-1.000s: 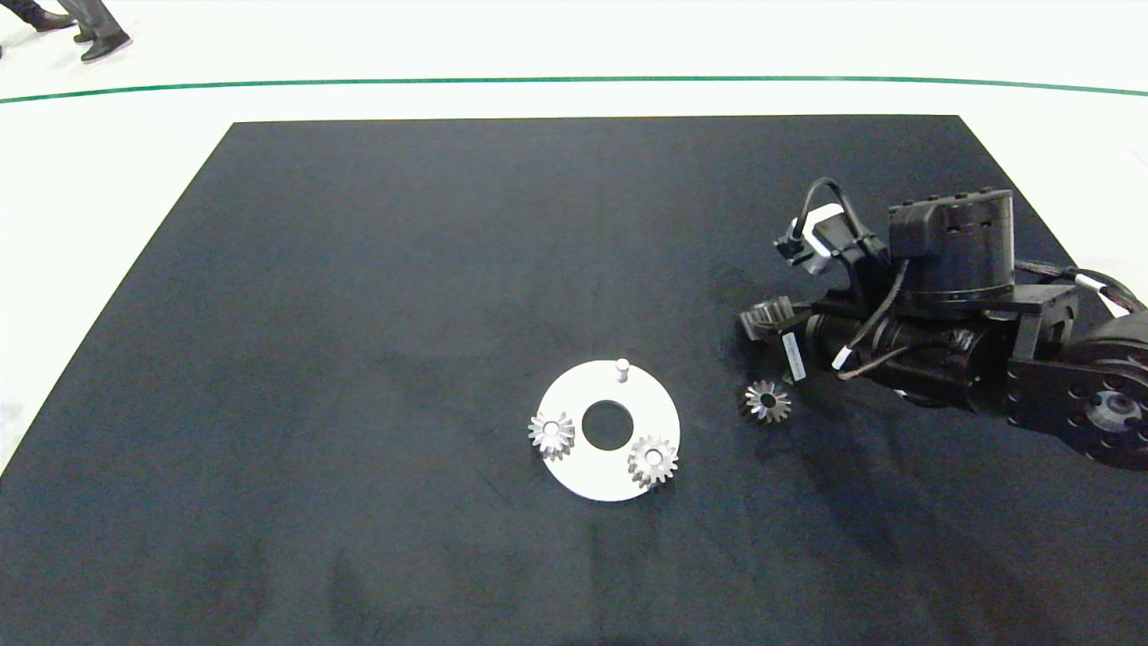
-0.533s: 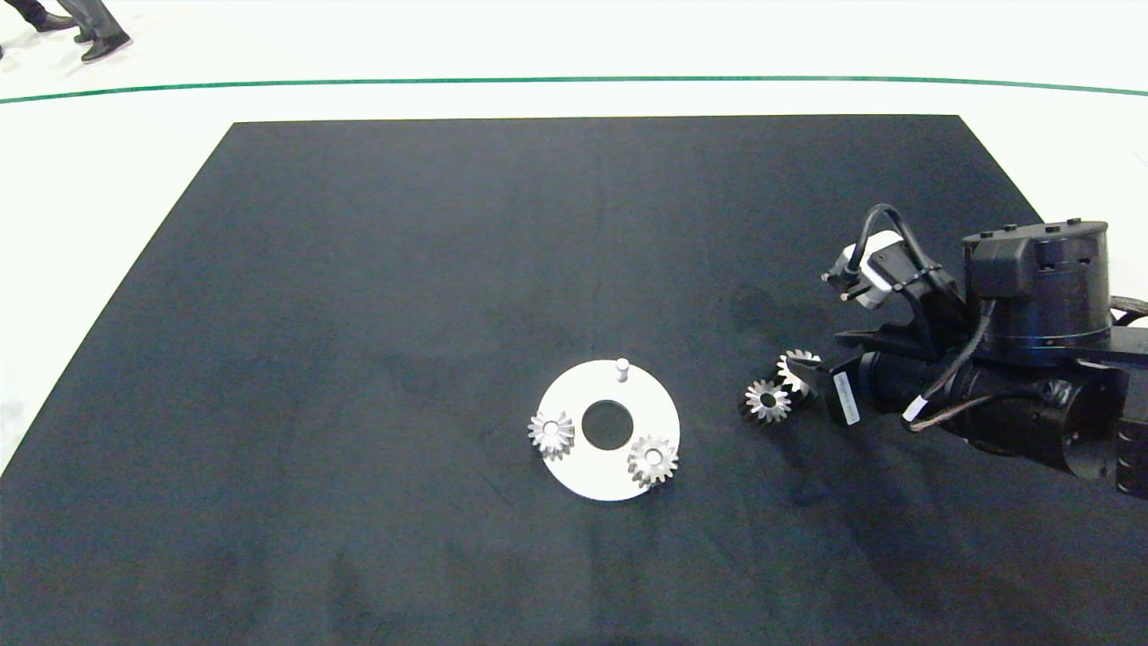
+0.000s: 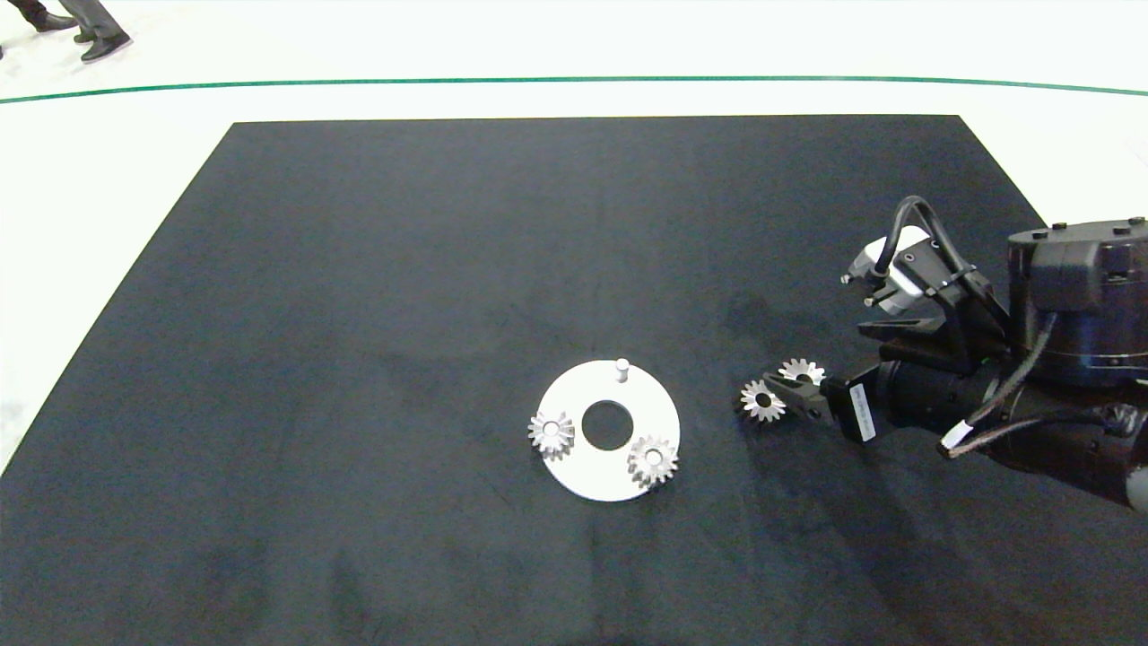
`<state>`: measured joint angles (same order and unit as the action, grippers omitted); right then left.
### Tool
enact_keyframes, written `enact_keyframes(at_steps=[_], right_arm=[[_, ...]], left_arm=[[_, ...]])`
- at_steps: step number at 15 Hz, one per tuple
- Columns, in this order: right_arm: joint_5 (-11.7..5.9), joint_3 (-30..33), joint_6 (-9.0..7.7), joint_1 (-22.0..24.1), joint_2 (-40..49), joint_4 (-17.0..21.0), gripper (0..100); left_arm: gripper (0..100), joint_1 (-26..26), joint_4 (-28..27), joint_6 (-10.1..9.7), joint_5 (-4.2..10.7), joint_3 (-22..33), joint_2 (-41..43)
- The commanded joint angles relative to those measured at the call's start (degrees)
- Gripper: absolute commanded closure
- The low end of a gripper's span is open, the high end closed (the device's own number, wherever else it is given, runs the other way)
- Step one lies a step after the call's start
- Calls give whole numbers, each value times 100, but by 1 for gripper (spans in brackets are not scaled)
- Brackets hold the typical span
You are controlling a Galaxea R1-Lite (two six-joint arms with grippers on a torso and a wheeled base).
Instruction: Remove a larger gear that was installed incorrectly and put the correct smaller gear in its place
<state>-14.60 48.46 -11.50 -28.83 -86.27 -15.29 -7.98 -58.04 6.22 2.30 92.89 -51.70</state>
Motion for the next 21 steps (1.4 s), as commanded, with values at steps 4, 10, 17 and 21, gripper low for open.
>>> enact_keyframes(at_steps=[4,10,17,21], right_arm=[[-7,-179,-2,-826,-171,-71,0],[-16,-188,165,-975,-751,-396,0],[283,120,-582,-176,-856,-651,0],[880,2440,-705,-140,-909,2144,0]], left_arm=[[0,-10,-67,37,7,-8,2],[0,-10,-67,46,7,-8,2],[0,-10,-67,64,7,-34,2],[0,-10,-67,64,7,-43,2]])
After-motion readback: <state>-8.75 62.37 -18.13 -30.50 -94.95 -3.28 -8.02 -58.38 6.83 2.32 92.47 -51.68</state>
